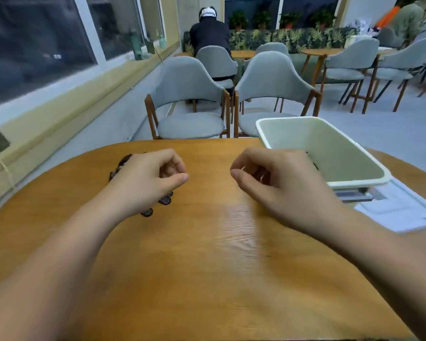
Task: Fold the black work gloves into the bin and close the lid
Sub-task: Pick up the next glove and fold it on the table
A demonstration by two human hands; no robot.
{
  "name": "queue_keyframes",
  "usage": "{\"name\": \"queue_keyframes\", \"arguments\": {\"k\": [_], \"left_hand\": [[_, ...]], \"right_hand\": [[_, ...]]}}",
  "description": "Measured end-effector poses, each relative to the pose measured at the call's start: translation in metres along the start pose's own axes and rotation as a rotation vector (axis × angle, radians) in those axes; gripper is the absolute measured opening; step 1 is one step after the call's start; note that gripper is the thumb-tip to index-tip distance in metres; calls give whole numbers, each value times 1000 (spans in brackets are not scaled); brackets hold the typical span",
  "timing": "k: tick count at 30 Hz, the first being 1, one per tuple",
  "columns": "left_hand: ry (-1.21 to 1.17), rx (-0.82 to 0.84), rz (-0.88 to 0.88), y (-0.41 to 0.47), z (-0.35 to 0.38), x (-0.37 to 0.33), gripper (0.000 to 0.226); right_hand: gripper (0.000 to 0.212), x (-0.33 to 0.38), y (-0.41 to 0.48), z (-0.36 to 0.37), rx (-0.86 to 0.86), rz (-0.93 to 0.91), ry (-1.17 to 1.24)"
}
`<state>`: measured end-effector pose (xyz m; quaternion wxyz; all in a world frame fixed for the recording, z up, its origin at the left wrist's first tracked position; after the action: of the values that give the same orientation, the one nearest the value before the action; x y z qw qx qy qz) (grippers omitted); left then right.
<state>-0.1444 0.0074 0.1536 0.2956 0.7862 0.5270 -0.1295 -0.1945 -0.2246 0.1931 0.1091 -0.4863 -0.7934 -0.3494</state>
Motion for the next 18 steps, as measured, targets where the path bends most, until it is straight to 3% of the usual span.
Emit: {"name": "queue_keyframes", "arguments": {"k": [8,13,18], "left_hand": [[0,-244,-171,-54,23,96,19],[129,-351,-232,-69,14,131,18],[14,-513,-363,-75,5,165,14]], "right_hand": [[7,-21,-33,85,-62,39,113],[9,-52,-41,123,-50,144,87],[9,-62,-42,137,7,210,24]]}}
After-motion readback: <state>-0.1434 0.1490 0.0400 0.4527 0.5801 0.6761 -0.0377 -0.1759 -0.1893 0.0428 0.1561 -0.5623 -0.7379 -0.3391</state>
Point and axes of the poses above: each hand's wrist, its own y-axis towards the middle knuckle, its own z-axis out of the palm, x = y × z, the point moved 9 cm from there along y, towards the middle knuckle, and after that the axes turned 7 degrees about z, right-handed, at the moved point
